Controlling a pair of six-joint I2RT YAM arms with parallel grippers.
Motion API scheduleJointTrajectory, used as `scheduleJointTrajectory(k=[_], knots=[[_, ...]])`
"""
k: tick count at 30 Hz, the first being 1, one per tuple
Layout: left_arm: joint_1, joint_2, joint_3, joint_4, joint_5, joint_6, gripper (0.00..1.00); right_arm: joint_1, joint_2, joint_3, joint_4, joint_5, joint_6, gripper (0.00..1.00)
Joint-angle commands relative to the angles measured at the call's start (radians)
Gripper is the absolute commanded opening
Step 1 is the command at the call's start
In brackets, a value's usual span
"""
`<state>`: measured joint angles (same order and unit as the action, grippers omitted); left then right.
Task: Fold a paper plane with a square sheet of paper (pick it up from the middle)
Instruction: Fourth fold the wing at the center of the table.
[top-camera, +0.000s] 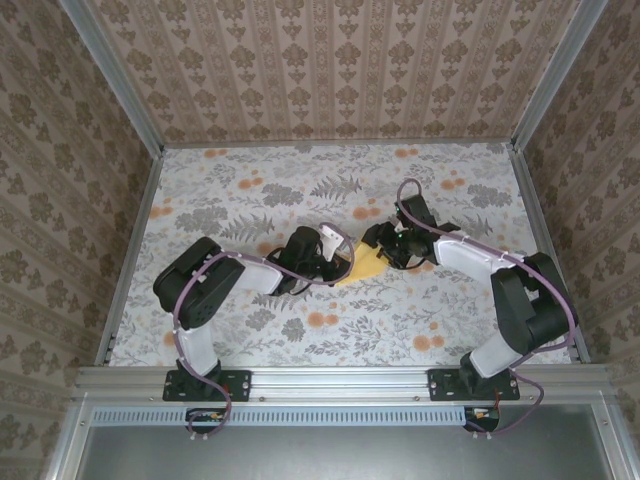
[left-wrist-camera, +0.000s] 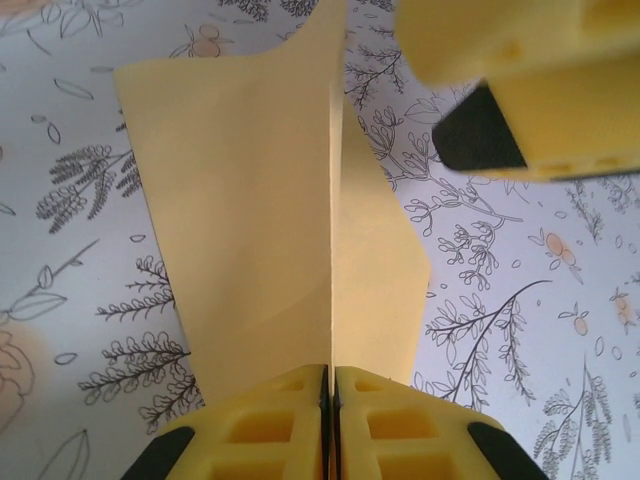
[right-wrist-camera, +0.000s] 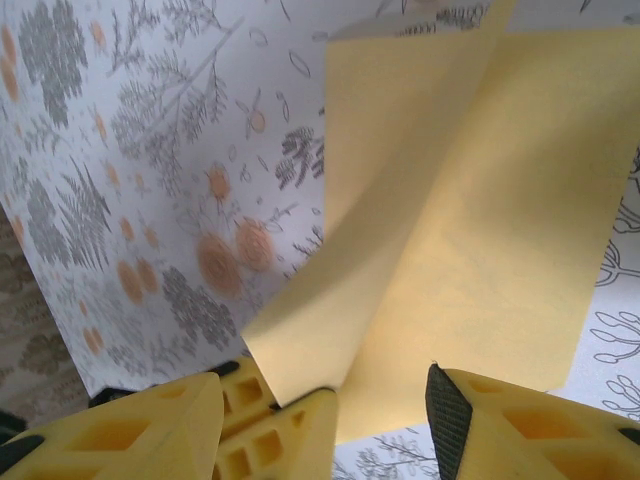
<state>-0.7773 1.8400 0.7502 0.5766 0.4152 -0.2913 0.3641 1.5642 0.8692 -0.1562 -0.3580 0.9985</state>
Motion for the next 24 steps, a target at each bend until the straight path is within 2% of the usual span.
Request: scheduleJointTrajectory(k=[1, 8, 14, 24], knots=[[0.01, 0.014, -0.009, 0.013, 0.035, -0.119, 0.11, -0.003, -0.021, -0.044, 0.109, -0.069, -0.094, 0.57], [0.015, 0.017, 0.012, -0.04, 0.075, -0.214, 0.09, -0.002, 0.016, -0.097, 0.189, -0.095, -0.122, 0.54], [0.015, 0.03, 0.036, -0.108, 0.085, -0.236, 0.08, -0.007, 0.064, -0.104, 0.213, -0.112, -0.137, 0.5], [0.023, 0.042, 0.026, -0.065, 0.091, -0.311, 0.08, -0.014, 0.129, -0.084, 0.229, -0.137, -0.138, 0.49]])
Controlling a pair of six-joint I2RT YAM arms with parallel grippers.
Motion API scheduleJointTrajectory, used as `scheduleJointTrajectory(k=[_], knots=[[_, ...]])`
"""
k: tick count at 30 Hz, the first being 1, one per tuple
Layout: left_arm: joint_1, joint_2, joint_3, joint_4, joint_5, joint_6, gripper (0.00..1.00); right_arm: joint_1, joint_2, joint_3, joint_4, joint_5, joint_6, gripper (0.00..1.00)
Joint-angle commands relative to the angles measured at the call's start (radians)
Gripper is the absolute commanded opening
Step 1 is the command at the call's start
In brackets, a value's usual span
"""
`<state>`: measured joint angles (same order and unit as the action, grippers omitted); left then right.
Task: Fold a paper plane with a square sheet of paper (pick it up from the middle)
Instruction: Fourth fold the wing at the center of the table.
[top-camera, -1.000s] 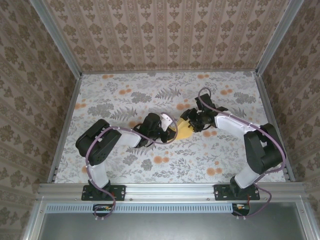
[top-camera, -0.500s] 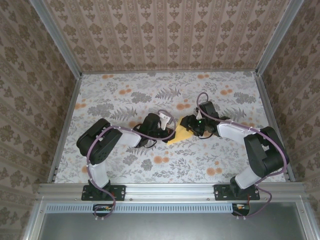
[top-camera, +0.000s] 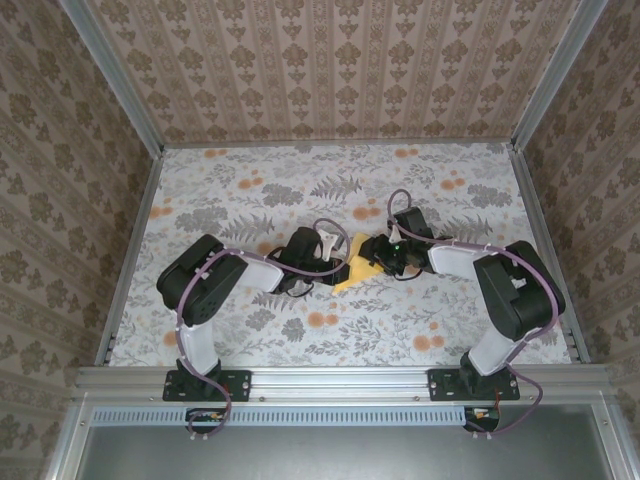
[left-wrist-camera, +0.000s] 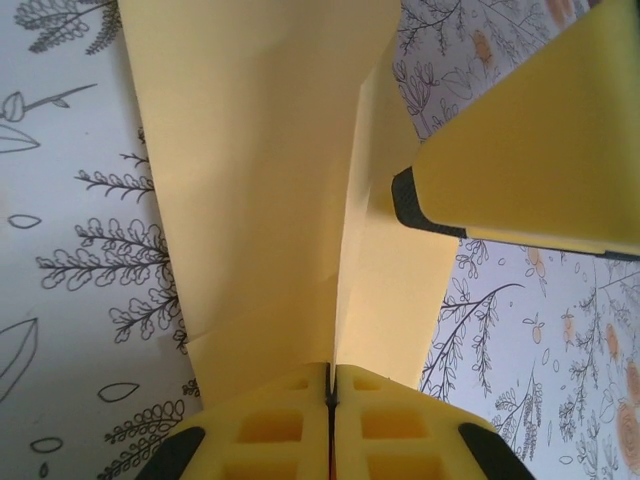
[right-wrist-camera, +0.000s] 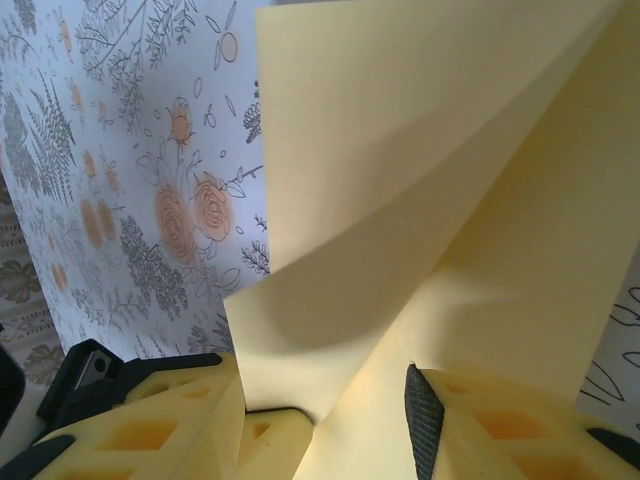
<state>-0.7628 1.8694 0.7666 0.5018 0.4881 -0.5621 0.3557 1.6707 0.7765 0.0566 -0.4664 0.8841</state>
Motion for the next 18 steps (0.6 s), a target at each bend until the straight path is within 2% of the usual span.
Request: scheduleJointTrajectory(k=[1, 11, 18], knots=[[0.008, 0.014, 0.007, 0.016, 0.018, -0.049, 0.08, -0.006, 0.028, 0.012, 0.018, -0.034, -0.025, 0.49], [0.019, 0.007, -0.025, 0.087, 0.018, -0.105, 0.07, -0.006, 0.077, 0.037, 0.016, -0.046, -0.021, 0.43], [0.021, 0.029, -0.011, 0.083, 0.044, -0.119, 0.09, -0.006, 0.101, 0.05, -0.01, -0.033, -0.019, 0.44]])
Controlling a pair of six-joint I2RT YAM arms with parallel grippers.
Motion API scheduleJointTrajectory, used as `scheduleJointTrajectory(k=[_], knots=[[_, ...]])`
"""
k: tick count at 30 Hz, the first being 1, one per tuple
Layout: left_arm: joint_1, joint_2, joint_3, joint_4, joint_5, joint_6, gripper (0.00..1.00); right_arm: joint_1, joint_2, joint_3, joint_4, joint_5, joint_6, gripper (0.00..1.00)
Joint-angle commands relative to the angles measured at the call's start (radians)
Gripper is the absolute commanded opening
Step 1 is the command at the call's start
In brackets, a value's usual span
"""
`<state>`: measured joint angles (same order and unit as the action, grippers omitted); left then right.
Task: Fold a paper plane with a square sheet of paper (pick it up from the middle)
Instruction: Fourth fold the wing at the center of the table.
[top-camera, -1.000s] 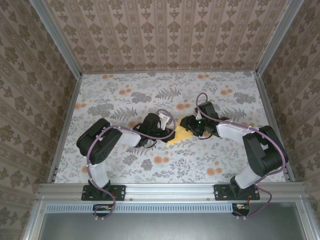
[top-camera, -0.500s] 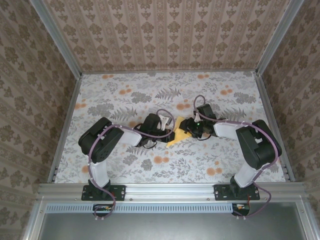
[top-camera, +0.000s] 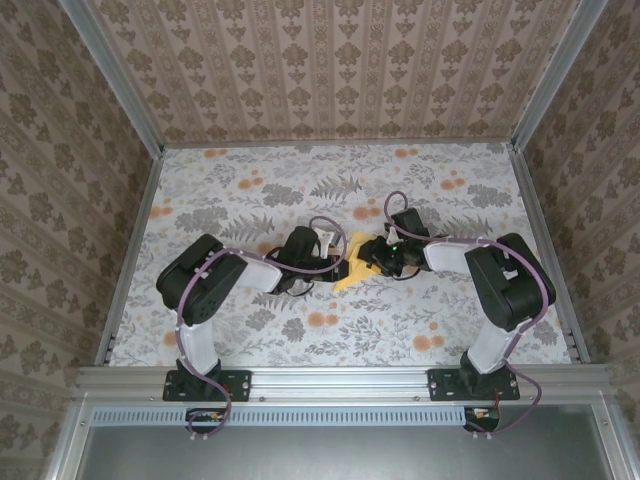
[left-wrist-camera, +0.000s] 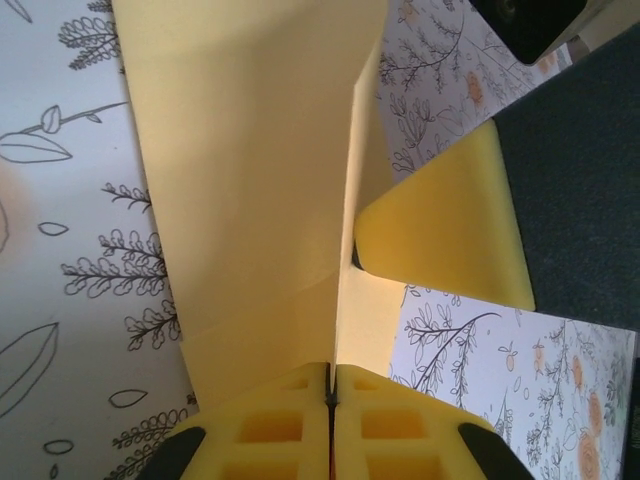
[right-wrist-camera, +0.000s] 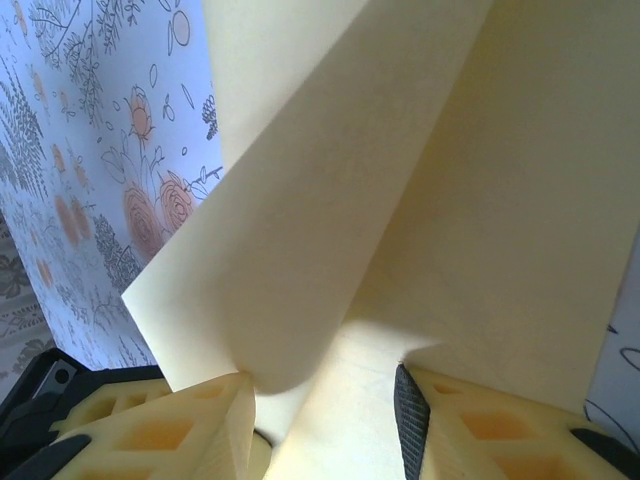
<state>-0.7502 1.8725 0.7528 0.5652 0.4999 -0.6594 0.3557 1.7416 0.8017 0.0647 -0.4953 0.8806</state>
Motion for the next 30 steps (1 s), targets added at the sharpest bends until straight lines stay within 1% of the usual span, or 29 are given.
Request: scheduleJointTrajectory(k=[1, 9, 17, 21, 24, 30], knots=[[0.008, 0.031, 0.007, 0.02, 0.042, -0.02, 0.09, -0.006, 0.032, 0.025, -0.022, -0.001, -0.017, 0.45], [0.012, 0.044, 0.029, 0.018, 0.061, -0.021, 0.16, -0.004, 0.042, 0.038, -0.076, 0.022, -0.025, 0.48], [0.04, -0.054, -0.006, 0.003, 0.057, -0.025, 0.29, 0.001, 0.047, 0.061, -0.17, 0.08, -0.045, 0.52], [0.052, -0.139, -0.063, 0.019, -0.024, -0.049, 0.34, 0.005, 0.056, 0.07, -0.202, 0.102, -0.049, 0.54], [0.053, -0.195, -0.073, -0.031, -0.073, -0.046, 0.35, 0.009, 0.065, 0.079, -0.219, 0.109, -0.05, 0.55], [0.034, -0.222, -0.056, -0.087, -0.059, -0.034, 0.35, 0.021, 0.089, 0.11, -0.27, 0.135, -0.059, 0.59]])
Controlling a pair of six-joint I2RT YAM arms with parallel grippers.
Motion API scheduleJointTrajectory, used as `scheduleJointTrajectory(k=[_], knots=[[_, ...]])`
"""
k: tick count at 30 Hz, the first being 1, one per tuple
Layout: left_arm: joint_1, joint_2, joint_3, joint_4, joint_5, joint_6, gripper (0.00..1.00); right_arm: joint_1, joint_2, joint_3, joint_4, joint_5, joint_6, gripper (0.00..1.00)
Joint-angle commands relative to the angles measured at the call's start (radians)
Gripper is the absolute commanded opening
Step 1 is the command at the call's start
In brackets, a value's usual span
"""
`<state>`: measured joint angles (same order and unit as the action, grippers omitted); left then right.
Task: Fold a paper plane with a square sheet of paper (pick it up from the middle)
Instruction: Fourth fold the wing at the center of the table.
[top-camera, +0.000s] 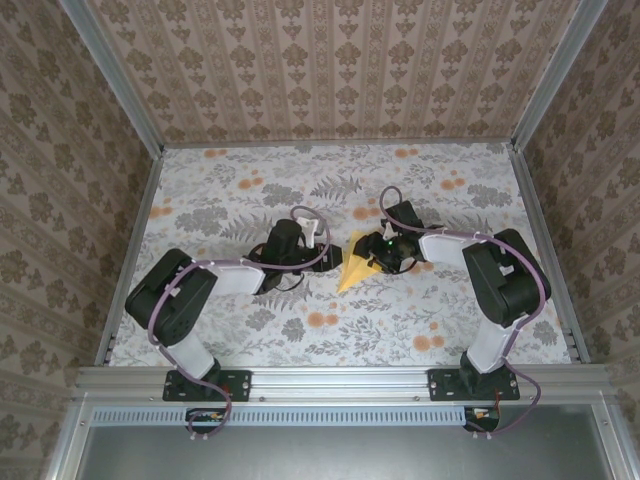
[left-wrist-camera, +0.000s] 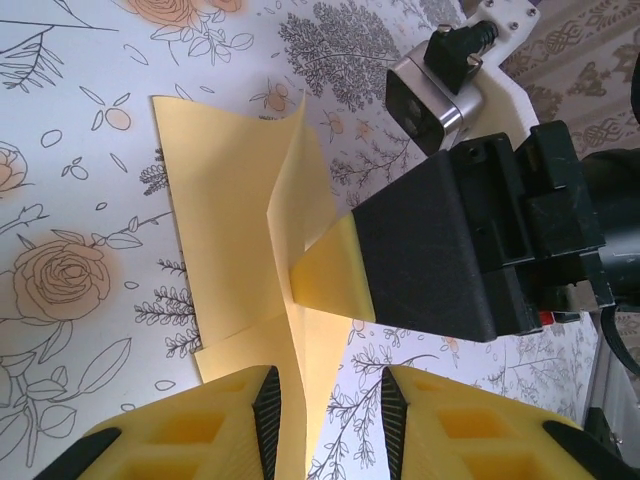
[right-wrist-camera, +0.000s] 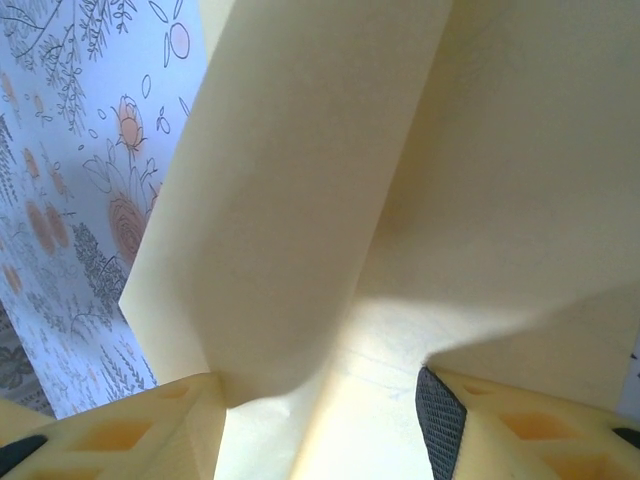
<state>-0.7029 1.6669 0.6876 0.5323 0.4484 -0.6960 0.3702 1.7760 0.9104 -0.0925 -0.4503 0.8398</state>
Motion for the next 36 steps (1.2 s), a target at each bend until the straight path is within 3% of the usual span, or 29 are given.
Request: scheduleJointTrajectory(k=[1, 5, 16, 27, 36], knots=[[-0.015, -0.013, 0.017, -0.063, 0.004, 0.003, 0.35, 0.01, 0.058, 0.006, -0.13, 0.098, -0.018, 0.59], [-0.028, 0.023, 0.064, -0.141, 0.027, 0.015, 0.35, 0.012, 0.07, 0.013, -0.15, 0.111, -0.015, 0.6], [-0.03, 0.17, 0.148, -0.121, 0.086, -0.025, 0.39, 0.014, 0.069, 0.011, -0.147, 0.105, -0.011, 0.59], [-0.033, 0.252, 0.206, -0.109, 0.13, -0.015, 0.23, 0.014, 0.043, 0.02, -0.136, 0.063, -0.025, 0.58], [-0.017, 0.255, 0.199, -0.098, 0.144, 0.01, 0.04, 0.009, -0.037, 0.045, -0.127, 0.017, -0.107, 0.57]])
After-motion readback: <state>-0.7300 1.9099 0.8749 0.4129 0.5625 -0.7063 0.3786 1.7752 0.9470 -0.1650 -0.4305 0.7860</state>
